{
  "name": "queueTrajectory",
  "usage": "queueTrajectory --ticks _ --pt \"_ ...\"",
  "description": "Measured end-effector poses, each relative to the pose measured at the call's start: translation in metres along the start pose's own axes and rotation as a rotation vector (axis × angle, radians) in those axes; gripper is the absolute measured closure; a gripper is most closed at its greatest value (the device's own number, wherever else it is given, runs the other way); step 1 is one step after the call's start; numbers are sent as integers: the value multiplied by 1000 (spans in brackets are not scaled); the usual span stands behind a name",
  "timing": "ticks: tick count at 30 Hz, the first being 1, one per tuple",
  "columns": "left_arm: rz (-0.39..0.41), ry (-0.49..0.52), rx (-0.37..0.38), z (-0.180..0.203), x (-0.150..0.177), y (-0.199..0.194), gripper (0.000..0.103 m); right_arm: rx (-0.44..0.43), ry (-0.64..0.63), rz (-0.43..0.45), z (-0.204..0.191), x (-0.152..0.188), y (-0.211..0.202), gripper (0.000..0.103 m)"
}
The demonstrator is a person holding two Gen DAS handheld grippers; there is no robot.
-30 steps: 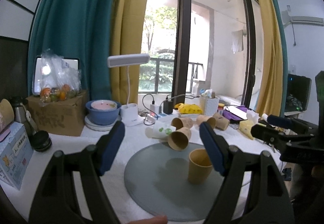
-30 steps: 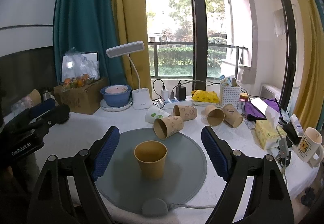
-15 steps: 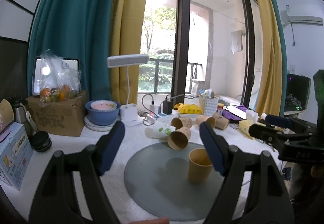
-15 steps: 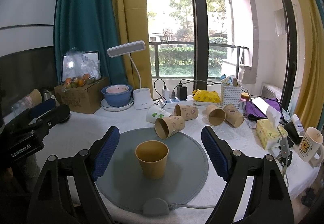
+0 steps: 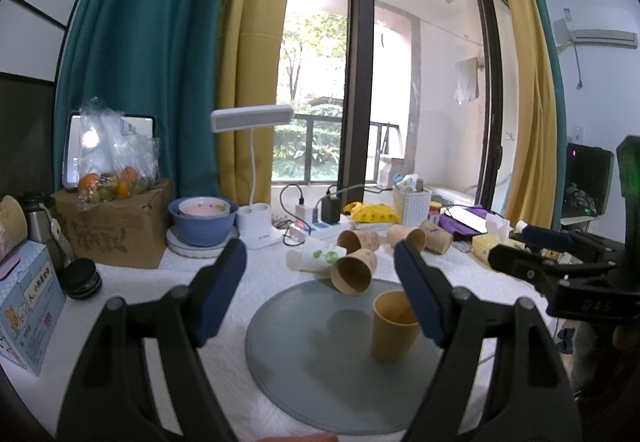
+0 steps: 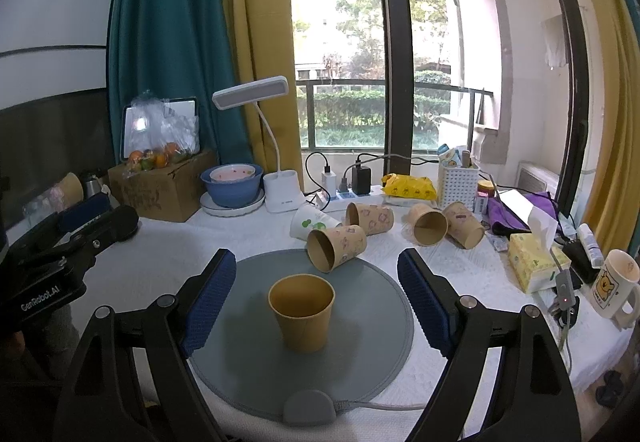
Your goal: Flip cup upright
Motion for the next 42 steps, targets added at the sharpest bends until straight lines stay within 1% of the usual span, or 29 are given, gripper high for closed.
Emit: queueTrajectory --ticks 42 --pt "-2 -2 2 3 3 0 26 -10 7 -13 0 6 2 18"
Point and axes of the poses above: each gripper's, at about its wrist camera, not at the fingertips, and y roughly the way its jaws point, z to its right, x to its underside, the point moved 10 cm from there along y, roughly the way its jaws point, and after that the axes turned 6 degrees about z, right-handed, at the moved point
